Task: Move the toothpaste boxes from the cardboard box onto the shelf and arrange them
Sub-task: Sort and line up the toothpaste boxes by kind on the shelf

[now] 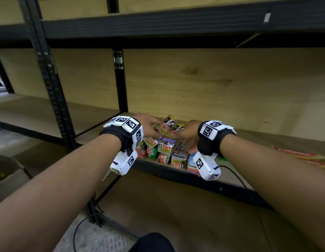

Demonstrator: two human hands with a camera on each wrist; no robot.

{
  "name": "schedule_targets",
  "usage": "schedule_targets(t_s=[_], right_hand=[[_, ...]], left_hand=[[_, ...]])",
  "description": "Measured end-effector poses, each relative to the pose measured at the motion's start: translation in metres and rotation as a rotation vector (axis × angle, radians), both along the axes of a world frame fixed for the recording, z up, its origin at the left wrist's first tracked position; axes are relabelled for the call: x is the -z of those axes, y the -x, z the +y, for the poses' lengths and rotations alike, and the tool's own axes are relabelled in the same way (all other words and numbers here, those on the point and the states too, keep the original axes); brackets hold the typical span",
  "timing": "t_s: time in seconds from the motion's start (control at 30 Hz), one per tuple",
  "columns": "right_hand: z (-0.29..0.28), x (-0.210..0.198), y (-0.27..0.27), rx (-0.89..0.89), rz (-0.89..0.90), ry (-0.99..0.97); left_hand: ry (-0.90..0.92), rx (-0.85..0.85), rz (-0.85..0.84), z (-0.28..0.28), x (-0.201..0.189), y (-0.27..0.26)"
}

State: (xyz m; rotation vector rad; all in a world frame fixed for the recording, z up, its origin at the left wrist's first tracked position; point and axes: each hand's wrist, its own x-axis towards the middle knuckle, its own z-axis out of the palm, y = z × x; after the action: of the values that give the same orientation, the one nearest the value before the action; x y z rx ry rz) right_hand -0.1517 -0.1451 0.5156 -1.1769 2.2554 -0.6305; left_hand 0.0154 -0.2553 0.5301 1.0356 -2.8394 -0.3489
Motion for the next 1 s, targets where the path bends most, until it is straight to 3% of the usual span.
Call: schedule_targets(t_s=[0.1,0.37,0.6,0.73,0.87,1.0], right_hand=[[-0.017,0.003,-0.014,-0.017,-0.043,-0.059],[-0.029,0.006,-0.013,-0.04,-0.359,-0.093],[-0.027,0.007,-0.004,-0.059,-0.346,-0.102],[-0.02,0.01,0.011,0.046,-0.328,0.059],[-0.015,0.012,0.008,0.064,-0.4,0.042],[-0.014,0.012,0.004,0.081,-0.451,0.048]], left_hand=[[-0.042,-0.006,0.02,-0.004,-0.002,0.0],[-0.142,-0.037,0.043,-0.015,-0.001,0.003],[-0.216,-0.062,0.137,-0.013,0.005,0.001],[-0.199,-0.075,0.124,-0.004,0.0,0.002],[-0.165,-0.085,0.072,0.003,-0.006,0.007],[-0.236,-0.119,0.132,0.001,-0.004,0.007]])
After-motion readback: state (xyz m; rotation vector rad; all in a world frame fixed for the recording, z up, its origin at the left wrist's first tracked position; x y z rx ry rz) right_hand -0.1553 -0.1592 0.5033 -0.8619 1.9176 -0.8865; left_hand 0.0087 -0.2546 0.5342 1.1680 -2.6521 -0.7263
